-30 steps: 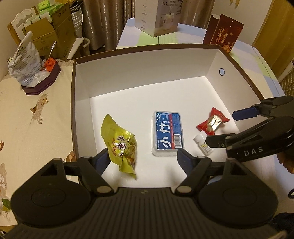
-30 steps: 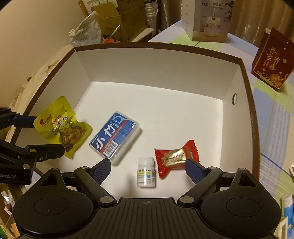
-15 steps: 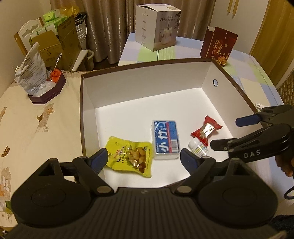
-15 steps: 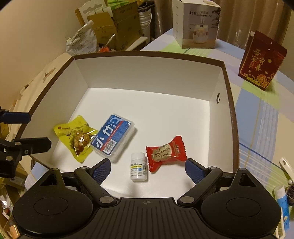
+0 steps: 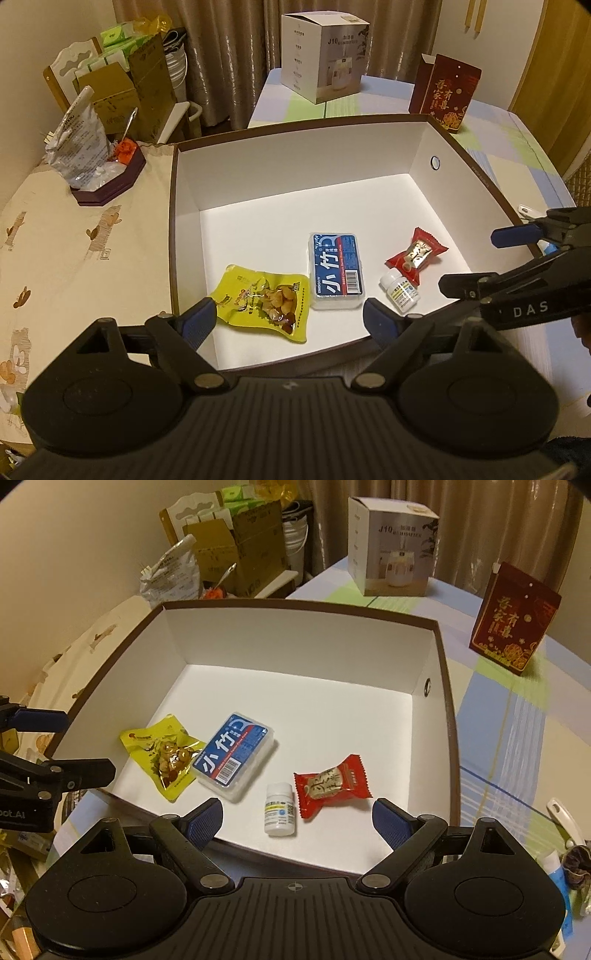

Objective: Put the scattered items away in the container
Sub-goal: 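Lift both open tools away from the box, then move both open tools over the table toward the white hair clip and swab bag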

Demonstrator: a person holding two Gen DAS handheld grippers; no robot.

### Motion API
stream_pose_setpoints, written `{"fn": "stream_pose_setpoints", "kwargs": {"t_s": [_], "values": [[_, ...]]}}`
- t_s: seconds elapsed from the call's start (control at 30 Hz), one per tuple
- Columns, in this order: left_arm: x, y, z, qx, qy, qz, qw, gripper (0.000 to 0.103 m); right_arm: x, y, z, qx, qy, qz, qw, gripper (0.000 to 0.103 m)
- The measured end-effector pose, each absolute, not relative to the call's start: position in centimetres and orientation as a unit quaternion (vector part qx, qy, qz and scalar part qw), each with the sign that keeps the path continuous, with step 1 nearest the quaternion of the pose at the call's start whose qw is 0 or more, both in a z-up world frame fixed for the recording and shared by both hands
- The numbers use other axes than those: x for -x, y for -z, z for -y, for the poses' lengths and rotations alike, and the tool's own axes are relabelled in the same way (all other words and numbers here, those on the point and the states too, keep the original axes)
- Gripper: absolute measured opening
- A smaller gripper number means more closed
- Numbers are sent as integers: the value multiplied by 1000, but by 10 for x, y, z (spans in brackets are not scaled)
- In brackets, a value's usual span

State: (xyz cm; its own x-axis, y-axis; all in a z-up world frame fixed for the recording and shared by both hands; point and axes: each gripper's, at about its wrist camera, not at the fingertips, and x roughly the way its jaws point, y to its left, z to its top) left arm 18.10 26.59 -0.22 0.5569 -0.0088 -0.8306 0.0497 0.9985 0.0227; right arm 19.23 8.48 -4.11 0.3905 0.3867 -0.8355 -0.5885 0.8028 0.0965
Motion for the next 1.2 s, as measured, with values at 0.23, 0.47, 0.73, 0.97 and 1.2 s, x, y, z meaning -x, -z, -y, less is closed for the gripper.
{"fn": "stream_pose_setpoints", "kwargs": {"t_s": [0.23,0.47,0.73,0.97,1.2], "values": [[-171,-2,-255,-28,10,-463,886,88,-177,30,-71,111,-298,-448,835,93],[-157,-5,-243,-29,-2,-458,888,90,-160,27,-55,117,-304,-438,838,93],[-140,-5,-223,-27,-11,-459,888,91,-146,25,-28,120,-306,-435,839,93],[-126,-7,-198,-26,-13,-457,889,91,-134,20,4,121,-307,-431,840,93],[-115,-7,-166,-26,-12,-457,889,92,-118,15,38,122,-307,-428,841,93]]}}
